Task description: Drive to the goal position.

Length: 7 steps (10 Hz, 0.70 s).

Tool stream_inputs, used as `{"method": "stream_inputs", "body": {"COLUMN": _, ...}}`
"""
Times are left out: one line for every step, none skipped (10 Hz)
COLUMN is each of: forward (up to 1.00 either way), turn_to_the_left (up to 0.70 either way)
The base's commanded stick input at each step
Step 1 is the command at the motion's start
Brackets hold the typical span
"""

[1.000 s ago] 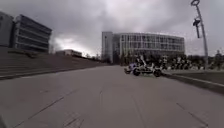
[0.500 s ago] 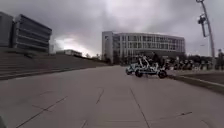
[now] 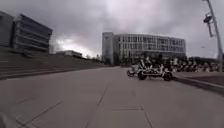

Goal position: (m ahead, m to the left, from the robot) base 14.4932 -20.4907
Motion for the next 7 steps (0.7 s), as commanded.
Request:
{"method": "stream_inputs", "body": {"forward": 0.85, "turn_to_the_left": 0.00}}
{"method": "stream_inputs", "body": {"forward": 0.85, "turn_to_the_left": 0.00}}
{"method": "stream_inputs", "body": {"forward": 0.85, "turn_to_the_left": 0.00}}
{"method": "stream_inputs", "body": {"forward": 0.85, "turn_to_the_left": 0.00}}
{"method": "stream_inputs", "body": {"forward": 0.85, "turn_to_the_left": 0.00}}
{"method": "stream_inputs", "body": {"forward": 0.85, "turn_to_the_left": 0.00}}
{"method": "stream_inputs", "body": {"forward": 0.85, "turn_to_the_left": 0.00}}
